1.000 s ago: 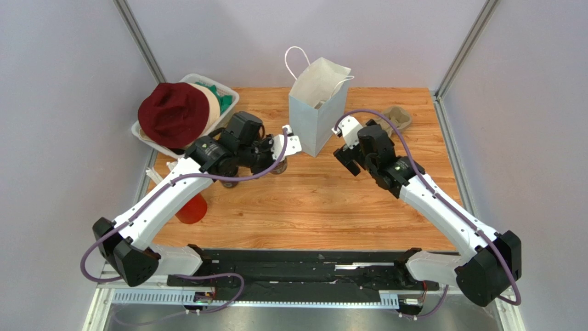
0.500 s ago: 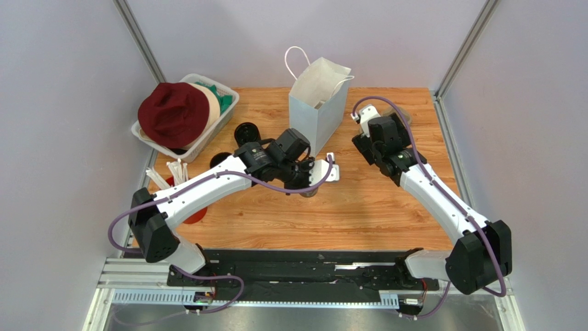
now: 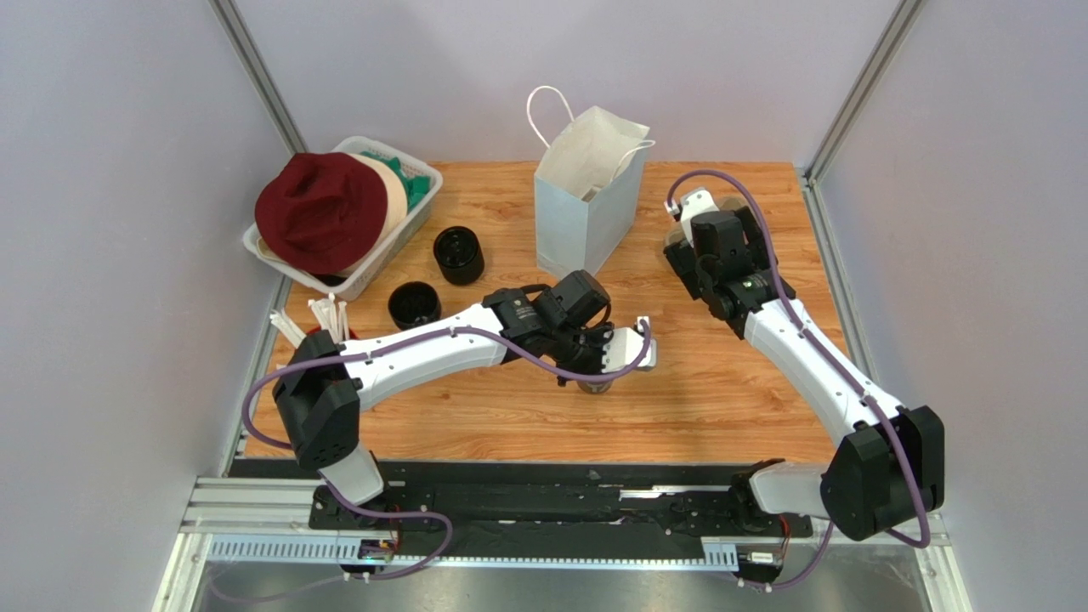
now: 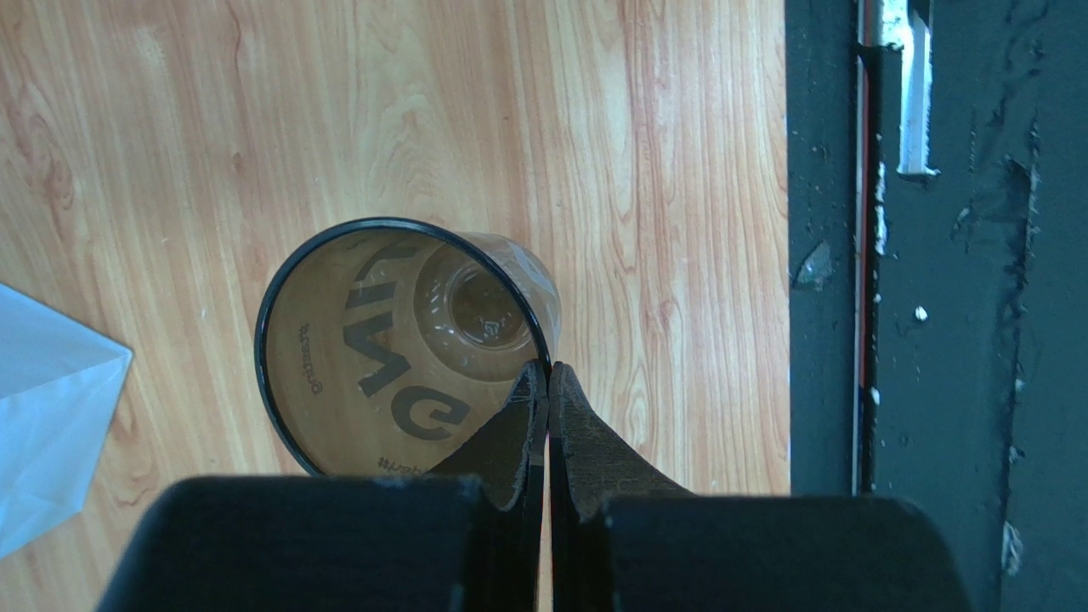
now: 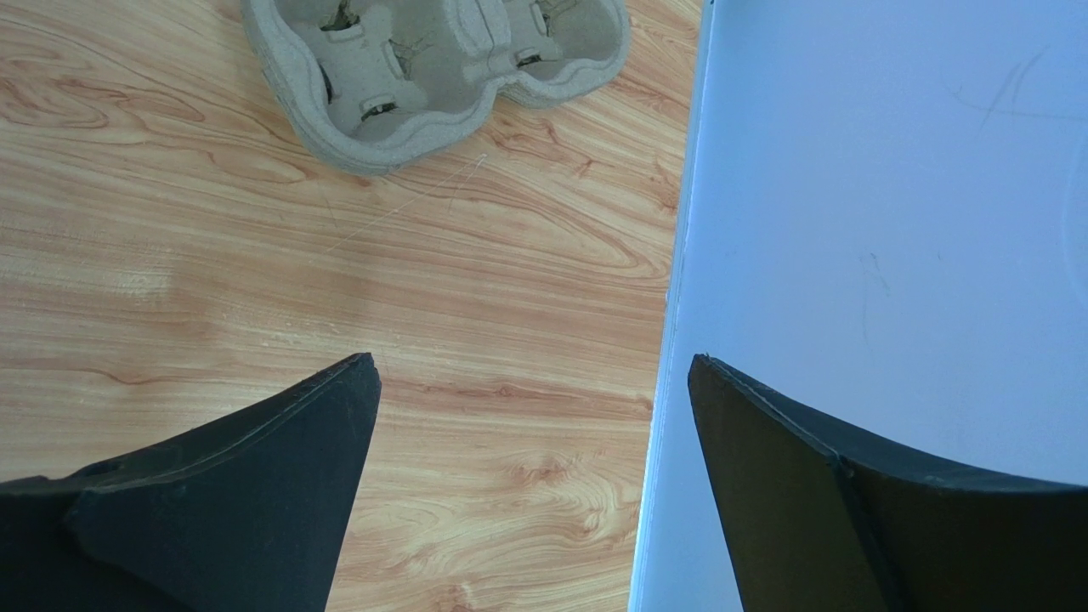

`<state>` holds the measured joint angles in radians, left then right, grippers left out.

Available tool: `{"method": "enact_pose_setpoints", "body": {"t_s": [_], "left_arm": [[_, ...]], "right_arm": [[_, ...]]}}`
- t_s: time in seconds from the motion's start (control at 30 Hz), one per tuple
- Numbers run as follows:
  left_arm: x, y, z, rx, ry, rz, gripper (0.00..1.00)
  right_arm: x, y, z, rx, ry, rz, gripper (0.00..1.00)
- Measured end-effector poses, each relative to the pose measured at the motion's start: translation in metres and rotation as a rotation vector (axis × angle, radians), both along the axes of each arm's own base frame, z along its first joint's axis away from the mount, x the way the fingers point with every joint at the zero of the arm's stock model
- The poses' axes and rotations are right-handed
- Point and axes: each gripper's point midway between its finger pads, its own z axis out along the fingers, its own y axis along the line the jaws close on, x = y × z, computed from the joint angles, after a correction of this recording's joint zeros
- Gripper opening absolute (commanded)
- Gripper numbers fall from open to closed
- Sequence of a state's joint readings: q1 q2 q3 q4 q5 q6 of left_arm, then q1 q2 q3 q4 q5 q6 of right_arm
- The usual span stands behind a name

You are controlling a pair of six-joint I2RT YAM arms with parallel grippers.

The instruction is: Pack the takeout coffee

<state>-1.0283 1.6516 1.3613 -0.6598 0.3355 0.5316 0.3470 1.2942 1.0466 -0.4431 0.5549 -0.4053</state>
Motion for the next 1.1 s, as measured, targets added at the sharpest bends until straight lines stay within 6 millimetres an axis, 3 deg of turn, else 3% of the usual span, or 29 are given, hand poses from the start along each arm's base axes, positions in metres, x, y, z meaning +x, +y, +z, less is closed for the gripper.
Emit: {"method": "enact_pose_setpoints", "body": {"t_s": [0.27, 0.57, 0.83, 1.1], "left_arm": [[-0.004, 0.005, -0.03, 0.009, 0.032, 0.04, 0.0], [0.002, -0.006, -0.025, -0.045, 0.02, 0.063, 0.0], [0.004, -0.002, -0.036, -0.032, 0.007, 0.083, 0.01], [0.008, -0.004, -0.036, -0.037, -0.018, 0.092, 0.07]], "right_arm": [[0.0, 0.001, -0.001, 0.007, 0.001, 0.002, 0.99], [0.0, 0.002, -0.001, 0.013, 0.002, 0.006, 0.99], [0.001, 0.002, -0.001, 0.015, 0.002, 0.01, 0.99], [0.001, 0.003, -0.002, 0.019, 0.004, 0.015, 0.99]]}}
